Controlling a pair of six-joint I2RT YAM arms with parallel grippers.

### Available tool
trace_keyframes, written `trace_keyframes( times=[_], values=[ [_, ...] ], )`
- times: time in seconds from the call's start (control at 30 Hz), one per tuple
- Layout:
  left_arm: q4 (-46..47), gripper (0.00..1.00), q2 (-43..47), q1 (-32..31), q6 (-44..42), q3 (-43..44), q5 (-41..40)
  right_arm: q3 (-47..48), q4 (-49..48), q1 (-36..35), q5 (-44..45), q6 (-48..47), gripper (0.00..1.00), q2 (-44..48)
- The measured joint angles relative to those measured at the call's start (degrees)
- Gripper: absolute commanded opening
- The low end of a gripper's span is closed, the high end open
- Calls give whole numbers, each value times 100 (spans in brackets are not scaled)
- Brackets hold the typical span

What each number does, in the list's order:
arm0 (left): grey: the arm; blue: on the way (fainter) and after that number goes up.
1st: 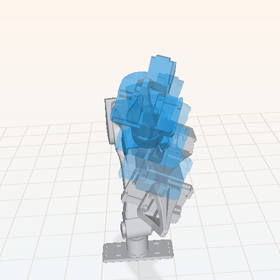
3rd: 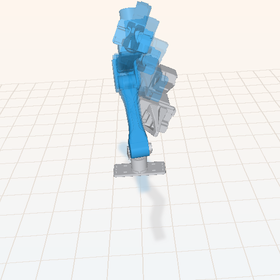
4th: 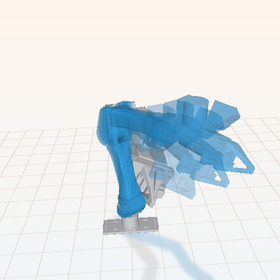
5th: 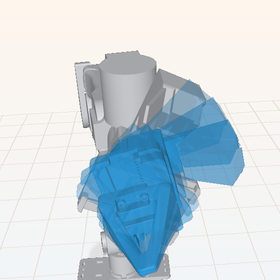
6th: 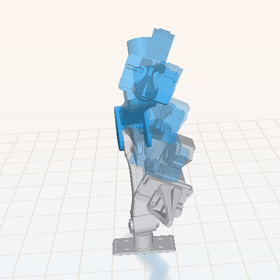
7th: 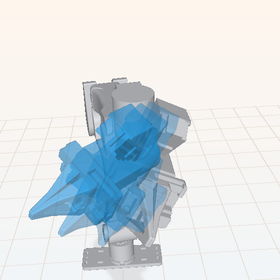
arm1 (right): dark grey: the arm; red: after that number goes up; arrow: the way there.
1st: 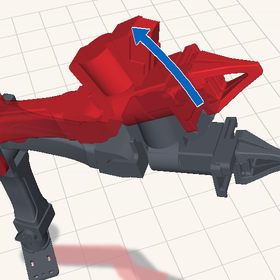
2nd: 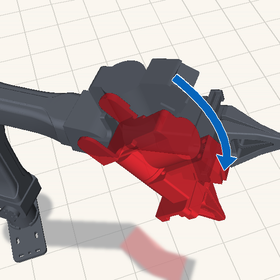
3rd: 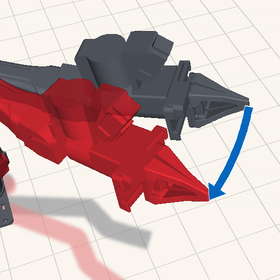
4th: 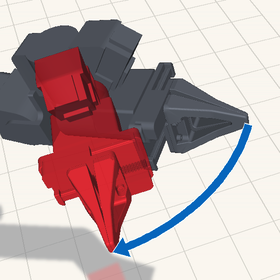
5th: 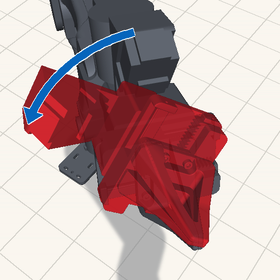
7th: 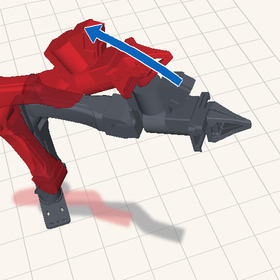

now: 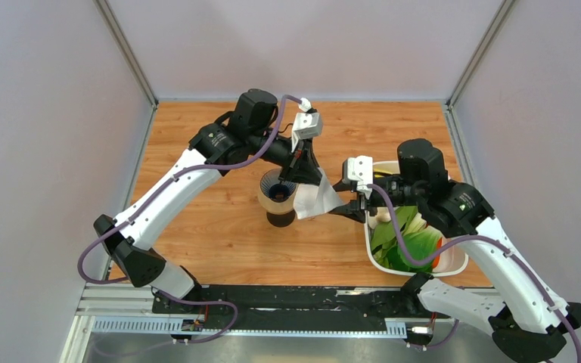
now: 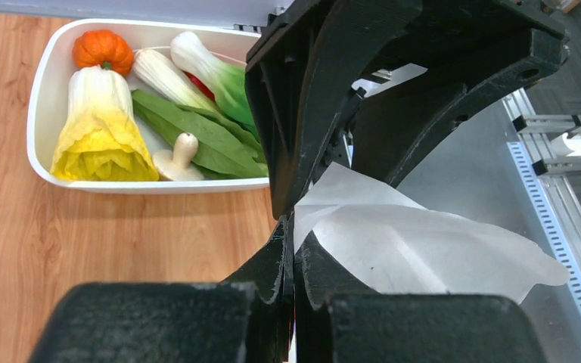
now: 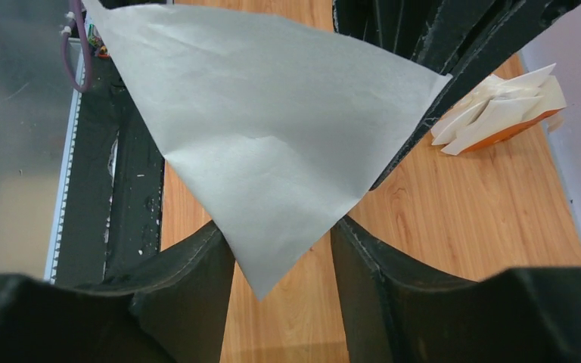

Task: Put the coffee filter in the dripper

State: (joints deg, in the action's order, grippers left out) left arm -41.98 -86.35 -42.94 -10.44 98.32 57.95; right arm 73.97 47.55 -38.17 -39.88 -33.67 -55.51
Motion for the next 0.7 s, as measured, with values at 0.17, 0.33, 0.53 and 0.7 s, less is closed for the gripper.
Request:
trace_keyframes(
  times=[0.17, 0.33, 0.53, 0.7],
  values=[
    [142, 0, -26, 2, 286, -2, 28, -11, -33, -7, 81, -44, 87, 22],
    [463, 0, -4, 2, 581, -120, 162, -107, -103, -7, 153, -87, 62, 83],
    [1110, 0, 94, 35, 1349, -511, 249, -184, -142, -7, 188, -70, 46, 173],
    [1552, 0, 111, 50, 1954, -658, 363, -197, -214, -4, 195, -61, 57, 203]
  ],
)
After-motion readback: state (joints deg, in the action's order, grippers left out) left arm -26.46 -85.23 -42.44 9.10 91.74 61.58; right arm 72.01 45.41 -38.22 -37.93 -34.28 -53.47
